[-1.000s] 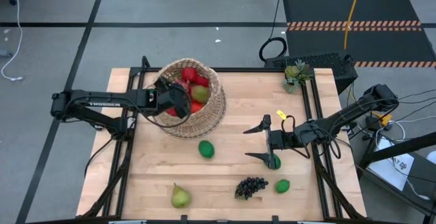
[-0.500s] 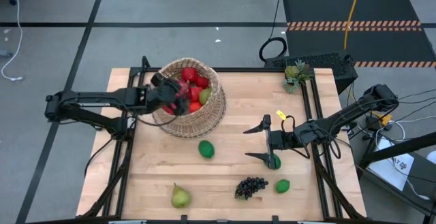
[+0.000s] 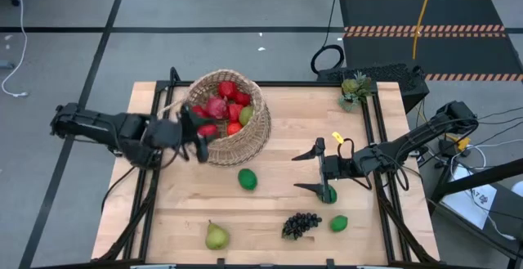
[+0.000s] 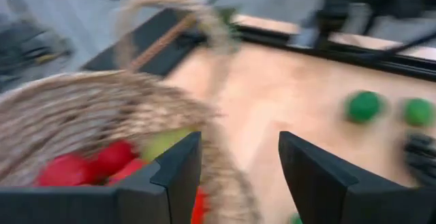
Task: Build produce basket
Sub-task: Put the pear into the basket
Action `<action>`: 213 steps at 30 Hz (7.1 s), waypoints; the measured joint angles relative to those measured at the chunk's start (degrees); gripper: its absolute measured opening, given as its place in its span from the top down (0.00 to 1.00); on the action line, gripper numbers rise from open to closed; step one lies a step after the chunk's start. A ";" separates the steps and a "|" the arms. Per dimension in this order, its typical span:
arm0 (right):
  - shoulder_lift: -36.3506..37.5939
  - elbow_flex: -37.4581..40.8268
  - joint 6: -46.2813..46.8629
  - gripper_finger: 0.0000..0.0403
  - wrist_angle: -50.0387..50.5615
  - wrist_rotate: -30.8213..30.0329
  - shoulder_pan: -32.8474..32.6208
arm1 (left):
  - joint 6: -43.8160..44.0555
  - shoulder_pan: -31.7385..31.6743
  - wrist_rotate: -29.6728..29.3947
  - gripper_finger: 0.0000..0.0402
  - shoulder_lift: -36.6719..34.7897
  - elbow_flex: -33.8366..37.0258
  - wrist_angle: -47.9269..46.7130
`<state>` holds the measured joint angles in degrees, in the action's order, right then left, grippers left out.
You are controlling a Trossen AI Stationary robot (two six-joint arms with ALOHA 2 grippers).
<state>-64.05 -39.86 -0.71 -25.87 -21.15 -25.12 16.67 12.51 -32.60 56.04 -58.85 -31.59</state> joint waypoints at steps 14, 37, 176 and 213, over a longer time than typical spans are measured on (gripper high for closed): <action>-0.02 0.00 4.80 0.15 2.43 0.02 0.02 | -7.40 27.14 -3.56 0.54 9.13 0.20 5.79; -0.04 0.00 1.29 0.15 4.96 0.12 0.02 | -2.10 43.87 7.45 0.54 24.59 0.24 -18.12; -18.36 0.00 5.58 0.15 -19.12 -13.25 -1.29 | -49.05 16.46 4.49 1.00 0.64 21.72 19.36; -18.36 -0.02 6.01 0.15 -17.57 -13.07 -0.90 | -103.60 13.71 0.87 1.00 0.74 18.03 15.36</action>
<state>-82.41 -39.88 5.30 -43.44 -34.22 -26.02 -86.94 26.22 -31.73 56.77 -40.82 -16.23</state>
